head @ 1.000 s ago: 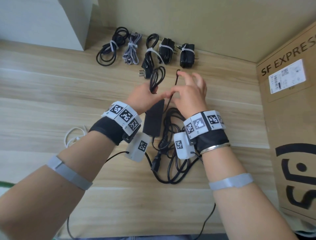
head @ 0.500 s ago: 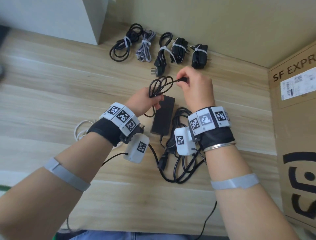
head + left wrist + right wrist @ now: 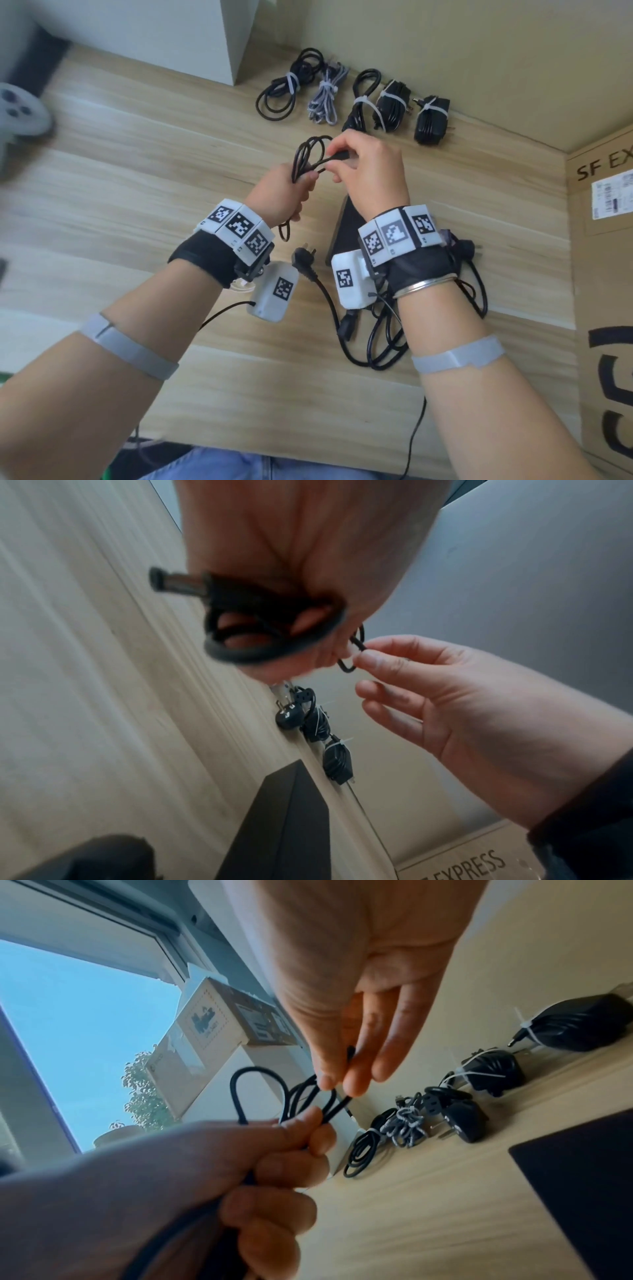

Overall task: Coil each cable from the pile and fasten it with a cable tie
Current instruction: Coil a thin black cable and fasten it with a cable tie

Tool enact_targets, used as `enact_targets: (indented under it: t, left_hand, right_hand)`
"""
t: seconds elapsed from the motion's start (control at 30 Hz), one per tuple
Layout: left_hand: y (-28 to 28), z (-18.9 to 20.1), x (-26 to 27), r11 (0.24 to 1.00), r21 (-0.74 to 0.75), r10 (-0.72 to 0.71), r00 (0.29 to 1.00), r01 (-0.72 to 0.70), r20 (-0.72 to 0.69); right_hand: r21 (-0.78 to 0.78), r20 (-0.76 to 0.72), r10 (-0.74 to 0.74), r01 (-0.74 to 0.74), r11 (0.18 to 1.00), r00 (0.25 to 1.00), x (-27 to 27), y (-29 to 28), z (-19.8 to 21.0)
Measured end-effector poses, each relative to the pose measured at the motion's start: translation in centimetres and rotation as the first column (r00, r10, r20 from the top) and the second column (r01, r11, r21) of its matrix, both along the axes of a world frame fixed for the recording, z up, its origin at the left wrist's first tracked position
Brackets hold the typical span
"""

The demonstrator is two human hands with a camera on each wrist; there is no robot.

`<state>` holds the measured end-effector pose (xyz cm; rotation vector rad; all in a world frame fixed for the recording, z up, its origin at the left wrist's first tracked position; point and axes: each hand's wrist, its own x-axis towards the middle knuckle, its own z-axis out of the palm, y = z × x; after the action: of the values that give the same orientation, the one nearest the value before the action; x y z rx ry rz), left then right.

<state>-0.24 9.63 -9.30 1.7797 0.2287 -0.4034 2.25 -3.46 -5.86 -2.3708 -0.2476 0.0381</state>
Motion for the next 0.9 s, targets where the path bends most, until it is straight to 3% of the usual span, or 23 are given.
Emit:
enact_targets:
  t: [0.07, 0.3, 0.43, 0.67, 0.9]
  left_hand:
    - [0.7, 0.1, 0.0, 0.998, 0.041, 0.052, 0.999, -0.053, 0.014]
    - [3.6, -0.3, -1.3, 0.984, 0.137, 0.115, 0.993, -0.115, 0.01]
    - [5.0, -0.8, -2.0, 0.98, 0.103, 0.173, 0.984, -0.168, -0.037]
    - [7.1, -1.6, -3.2, 0.981, 0.085, 0.178, 0.983, -0.173, -0.054]
    - [8.3, -2.0, -3.5, 0.978, 0.061, 0.203, 0.976, -0.198, -0.076]
  right_hand:
    - [-0.021, 0.05, 0.012, -0.011, 1.0, 0.999, -0.2, 0.6, -0.3]
    - [-0.015, 0.003, 0.006, -0.006, 1.0, 1.0, -0.9, 2.5, -1.6]
    - [-0.079, -0.2, 0.111, -0.129, 0.989, 0.974, -1.4, 4.3, -2.3]
    - [-0.125, -0.491, 0.295, -0.401, 0.907, 0.82, -3.3, 7.8, -3.8]
    - [-0.205, -0.597, 0.284, -0.484, 0.851, 0.751, -4.6, 9.4, -5.2]
